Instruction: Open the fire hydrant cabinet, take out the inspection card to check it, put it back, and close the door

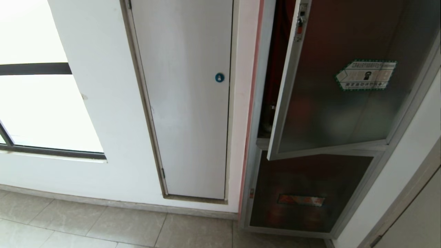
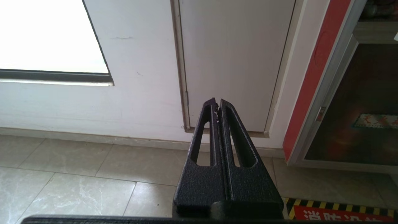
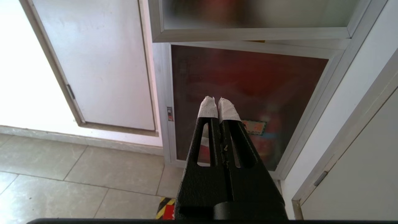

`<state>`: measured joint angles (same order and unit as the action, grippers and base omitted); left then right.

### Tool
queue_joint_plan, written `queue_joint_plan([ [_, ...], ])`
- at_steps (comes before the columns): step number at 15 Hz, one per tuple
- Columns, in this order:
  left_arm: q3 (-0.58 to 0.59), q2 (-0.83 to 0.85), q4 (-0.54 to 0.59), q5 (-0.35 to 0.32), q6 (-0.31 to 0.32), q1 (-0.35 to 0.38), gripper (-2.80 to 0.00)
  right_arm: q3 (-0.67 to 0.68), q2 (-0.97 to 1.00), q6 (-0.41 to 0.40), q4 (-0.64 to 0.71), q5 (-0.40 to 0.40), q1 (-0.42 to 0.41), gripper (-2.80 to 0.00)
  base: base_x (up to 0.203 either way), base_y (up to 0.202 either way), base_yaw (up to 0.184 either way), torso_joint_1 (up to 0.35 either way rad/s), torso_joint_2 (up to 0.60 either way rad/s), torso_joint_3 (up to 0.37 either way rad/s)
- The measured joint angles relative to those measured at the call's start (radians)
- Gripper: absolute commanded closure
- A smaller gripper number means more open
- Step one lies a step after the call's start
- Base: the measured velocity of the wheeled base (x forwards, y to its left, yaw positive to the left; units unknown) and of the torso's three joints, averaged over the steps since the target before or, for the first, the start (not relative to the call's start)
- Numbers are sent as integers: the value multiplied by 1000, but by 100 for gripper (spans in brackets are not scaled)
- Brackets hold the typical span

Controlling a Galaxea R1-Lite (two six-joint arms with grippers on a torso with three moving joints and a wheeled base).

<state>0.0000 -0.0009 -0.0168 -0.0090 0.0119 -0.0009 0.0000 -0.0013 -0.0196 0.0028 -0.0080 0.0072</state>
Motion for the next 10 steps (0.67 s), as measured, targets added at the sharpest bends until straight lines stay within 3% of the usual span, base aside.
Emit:
queue_joint_plan([
  [10, 0, 0, 1, 0, 0, 0, 0, 0, 0, 33, -1, 2, 0, 0, 0, 0, 0, 0, 0, 0],
])
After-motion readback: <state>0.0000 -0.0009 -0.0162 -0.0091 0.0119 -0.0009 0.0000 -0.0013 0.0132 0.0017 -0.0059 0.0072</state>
